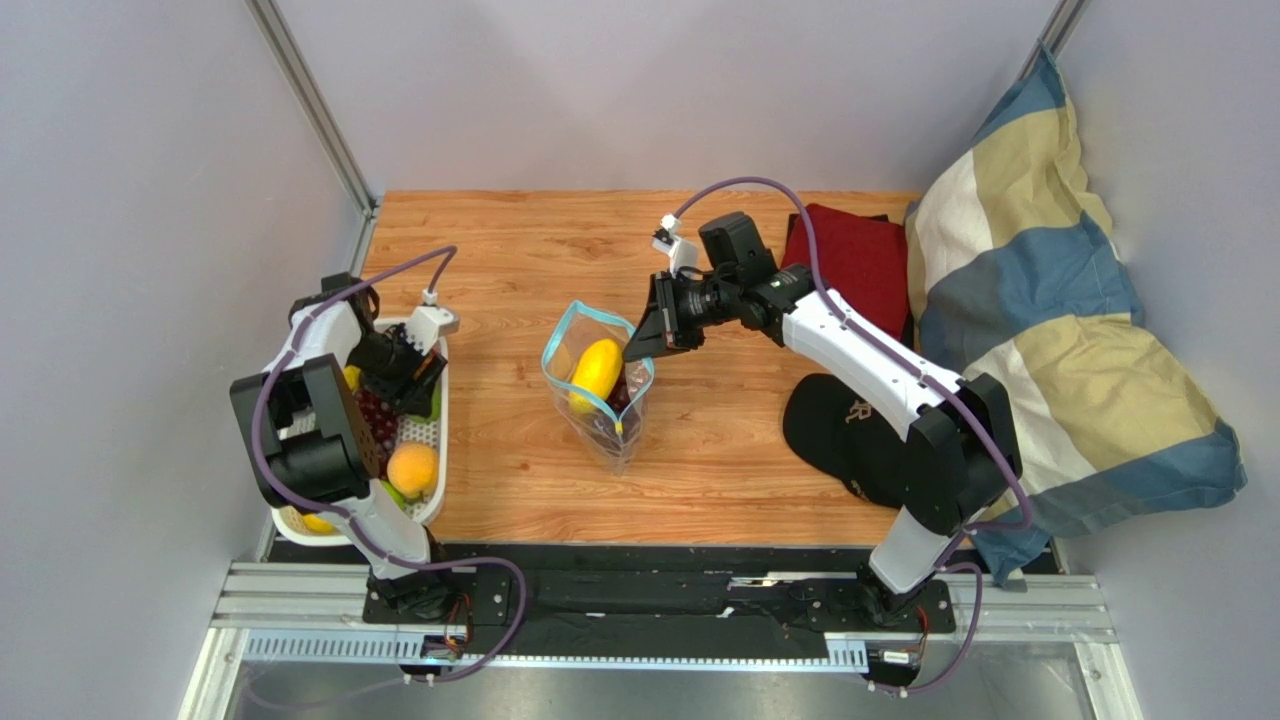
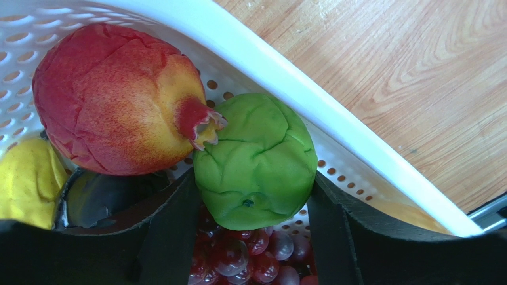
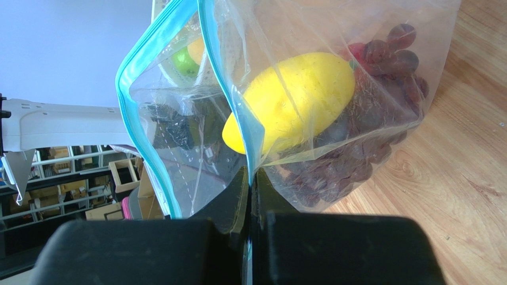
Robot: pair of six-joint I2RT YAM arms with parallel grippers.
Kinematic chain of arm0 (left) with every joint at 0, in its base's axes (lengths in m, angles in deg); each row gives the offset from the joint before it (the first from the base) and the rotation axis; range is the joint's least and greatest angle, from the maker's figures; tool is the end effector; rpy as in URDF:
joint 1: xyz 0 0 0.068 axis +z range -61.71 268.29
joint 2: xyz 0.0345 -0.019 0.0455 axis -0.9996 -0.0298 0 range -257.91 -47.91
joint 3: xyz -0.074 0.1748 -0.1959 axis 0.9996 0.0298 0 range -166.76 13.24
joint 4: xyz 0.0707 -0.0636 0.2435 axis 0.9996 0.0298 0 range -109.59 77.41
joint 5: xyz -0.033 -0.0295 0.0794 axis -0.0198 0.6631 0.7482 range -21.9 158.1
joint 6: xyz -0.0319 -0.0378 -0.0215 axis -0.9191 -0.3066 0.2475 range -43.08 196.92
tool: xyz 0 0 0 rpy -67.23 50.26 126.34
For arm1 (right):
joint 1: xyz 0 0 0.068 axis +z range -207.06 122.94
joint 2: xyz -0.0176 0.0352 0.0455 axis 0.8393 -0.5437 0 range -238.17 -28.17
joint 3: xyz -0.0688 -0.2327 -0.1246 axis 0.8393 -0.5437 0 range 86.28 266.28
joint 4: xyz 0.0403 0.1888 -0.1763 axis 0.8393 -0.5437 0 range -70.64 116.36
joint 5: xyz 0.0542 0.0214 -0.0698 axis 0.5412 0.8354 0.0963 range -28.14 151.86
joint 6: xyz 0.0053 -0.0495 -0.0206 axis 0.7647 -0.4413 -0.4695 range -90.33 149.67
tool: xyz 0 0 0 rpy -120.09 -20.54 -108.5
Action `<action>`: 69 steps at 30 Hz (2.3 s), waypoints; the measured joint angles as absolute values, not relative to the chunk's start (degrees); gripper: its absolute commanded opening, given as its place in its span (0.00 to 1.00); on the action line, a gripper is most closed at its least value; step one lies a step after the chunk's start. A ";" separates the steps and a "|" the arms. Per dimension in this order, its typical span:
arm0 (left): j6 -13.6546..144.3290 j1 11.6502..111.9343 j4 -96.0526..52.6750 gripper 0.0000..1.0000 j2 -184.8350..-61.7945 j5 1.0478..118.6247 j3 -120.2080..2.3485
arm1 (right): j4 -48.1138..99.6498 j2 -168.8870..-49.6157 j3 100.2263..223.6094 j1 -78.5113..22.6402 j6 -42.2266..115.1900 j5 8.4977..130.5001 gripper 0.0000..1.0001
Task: Place the food in the zip-top bag and seal the zipper
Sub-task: Pick up the fake fruit from the bin, then place the fake fruit in the zipper food storage bag, then pick up the fake fruit from the bin.
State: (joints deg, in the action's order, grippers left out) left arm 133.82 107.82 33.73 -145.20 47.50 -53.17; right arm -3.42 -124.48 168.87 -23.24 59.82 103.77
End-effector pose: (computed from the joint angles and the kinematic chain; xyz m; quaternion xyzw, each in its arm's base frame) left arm 0.2919 0.0904 0.1943 0.3234 0.9279 -0.1094 0.1496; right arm 0.2975 0.2281 0.3069 -0.1687 0.8531 0.4740 0.1385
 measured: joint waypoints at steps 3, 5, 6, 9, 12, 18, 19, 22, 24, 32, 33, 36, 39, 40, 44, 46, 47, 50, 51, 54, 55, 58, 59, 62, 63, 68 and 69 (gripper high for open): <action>133.58 107.84 34.28 0.32 -144.70 47.43 -53.22 | -3.39 -124.51 168.87 -23.24 59.82 103.77 0.00; 133.54 107.82 35.81 0.29 -142.91 47.41 -53.24 | -3.42 -124.51 168.87 -23.24 59.80 103.77 0.00; 133.47 107.84 36.73 0.27 -141.40 47.41 -53.28 | -3.42 -124.51 168.87 -23.24 59.80 103.77 0.00; 133.36 107.86 39.66 0.25 -135.17 47.45 -53.89 | -3.42 -124.51 168.87 -23.24 59.80 103.77 0.00; 133.06 107.91 43.07 0.24 -128.72 47.43 -56.23 | -3.39 -124.51 168.85 -23.24 59.80 103.77 0.00; 127.92 106.86 50.48 0.24 -125.56 42.23 -71.01 | -3.31 -124.53 168.85 -23.24 59.80 103.75 0.00; 126.43 105.96 51.24 0.24 -125.58 41.44 -73.39 | -3.31 -124.53 168.85 -23.24 59.82 103.77 0.00; 119.11 98.25 52.12 0.25 -125.71 38.14 -82.37 | -3.24 -124.55 168.85 -23.22 59.82 103.77 0.00; 114.04 91.10 51.00 0.26 -125.66 35.65 -86.22 | -3.20 -124.55 168.85 -23.17 59.82 103.75 0.00; 99.92 70.21 47.09 0.31 -126.60 31.72 -89.26 | -3.35 -124.57 169.22 -23.11 59.80 103.66 0.00; 99.00 68.76 46.85 0.32 -127.09 31.65 -89.15 | -3.37 -124.57 169.46 -23.11 59.80 103.55 0.00; 96.69 65.42 44.84 0.38 -128.24 31.56 -86.29 | -3.31 -124.57 169.70 -23.11 59.80 103.46 0.00; 96.01 62.62 44.05 0.44 -129.71 32.39 -82.31 | -3.35 -124.57 169.70 -23.11 59.80 103.40 0.00; 96.03 61.64 44.05 0.46 -130.41 32.61 -81.30 | -3.35 -124.57 169.70 -23.11 59.80 103.40 0.00; 96.10 58.62 45.32 0.71 -132.75 33.16 -78.42 | -3.35 -124.57 169.72 -23.11 59.80 103.40 0.00; 96.29 57.99 46.61 0.99 -132.90 33.57 -77.85 | -3.35 -124.57 169.70 -23.11 59.80 103.40 0.00; 96.36 57.97 47.26 0.99 -132.83 33.75 -77.87 | -3.37 -124.57 169.70 -23.11 59.80 103.40 0.00; 96.53 58.05 48.90 0.99 -132.05 34.73 -78.05 | -3.35 -124.57 169.70 -23.11 59.78 103.40 0.00; 96.53 58.18 49.38 0.99 -131.57 35.17 -78.20 | -3.37 -124.57 169.70 -23.11 59.78 103.40 0.00; 96.27 60.22 50.26 0.99 -128.79 35.39 -79.25 | -3.37 -124.57 169.70 -23.11 59.78 103.40 0.00; 96.16 61.42 50.26 0.99 -127.68 35.30 -79.75 | -3.39 -124.57 169.70 -23.11 59.78 103.40 0.00; 94.48 69.42 49.08 0.99 -123.02 33.99 -80.41 | -3.37 -124.57 169.70 -23.11 59.75 103.38 0.00; 93.67 73.70 48.38 0.99 -121.40 33.53 -80.41 | -3.37 -124.57 169.70 -23.11 59.71 103.38 0.00; 92.49 87.78 45.87 0.93 -117.91 32.88 -79.47 | -3.39 -124.57 169.70 -23.11 59.56 103.38 0.00; 92.66 91.01 45.34 0.92 -117.56 32.37 -78.83 | -3.39 -124.57 169.70 -23.11 59.51 103.38 0.00; 99.48 103.67 47.20 0.86 -122.23 29.40 -76.38 | -3.39 -124.57 169.70 -23.11 59.34 103.38 0.00; 100.95 104.65 47.48 0.85 -123.83 29.44 -76.36 | -3.42 -124.57 169.70 -23.11 59.32 103.38 0.00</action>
